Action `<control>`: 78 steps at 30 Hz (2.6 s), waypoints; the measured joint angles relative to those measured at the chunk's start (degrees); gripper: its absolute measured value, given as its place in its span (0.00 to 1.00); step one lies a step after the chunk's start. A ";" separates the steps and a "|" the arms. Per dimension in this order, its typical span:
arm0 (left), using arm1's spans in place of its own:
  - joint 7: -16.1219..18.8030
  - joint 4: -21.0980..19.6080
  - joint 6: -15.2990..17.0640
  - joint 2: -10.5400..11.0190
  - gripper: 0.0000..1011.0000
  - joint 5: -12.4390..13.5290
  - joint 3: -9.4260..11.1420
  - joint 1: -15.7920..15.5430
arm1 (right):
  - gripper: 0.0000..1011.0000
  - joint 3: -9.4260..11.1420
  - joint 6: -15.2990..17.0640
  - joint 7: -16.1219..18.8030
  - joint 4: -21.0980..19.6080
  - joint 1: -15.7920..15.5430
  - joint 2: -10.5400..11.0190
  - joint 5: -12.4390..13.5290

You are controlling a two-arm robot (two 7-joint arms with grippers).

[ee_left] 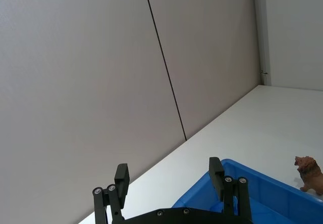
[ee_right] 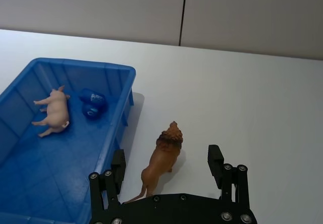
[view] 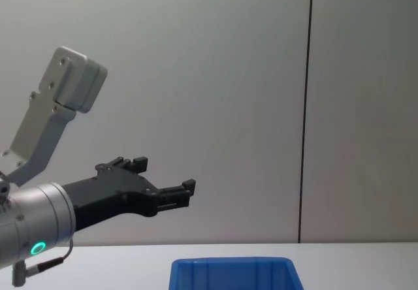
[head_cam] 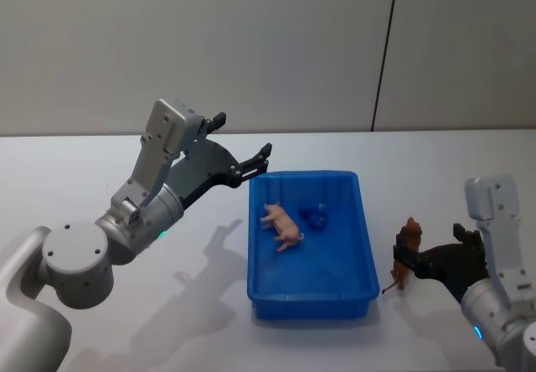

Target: Pick up the two dolls from the table and place them into the box.

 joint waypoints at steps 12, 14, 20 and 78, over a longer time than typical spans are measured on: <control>0.00 0.00 0.00 0.00 0.99 0.00 0.00 0.00 | 0.99 0.63 -0.51 -1.88 3.33 0.86 -1.41 1.26; 0.00 0.00 0.00 0.00 0.99 0.00 0.00 0.00 | 0.99 0.72 -0.64 -2.11 3.86 1.07 -1.62 1.45; 0.00 0.00 0.00 0.00 0.99 0.00 0.00 0.00 | 0.99 1.14 -1.37 -2.80 6.47 2.29 -2.50 2.28; 0.00 0.00 0.00 0.00 0.99 0.00 0.00 0.00 | 0.93 1.75 -1.77 0.35 23.79 11.83 -8.28 5.13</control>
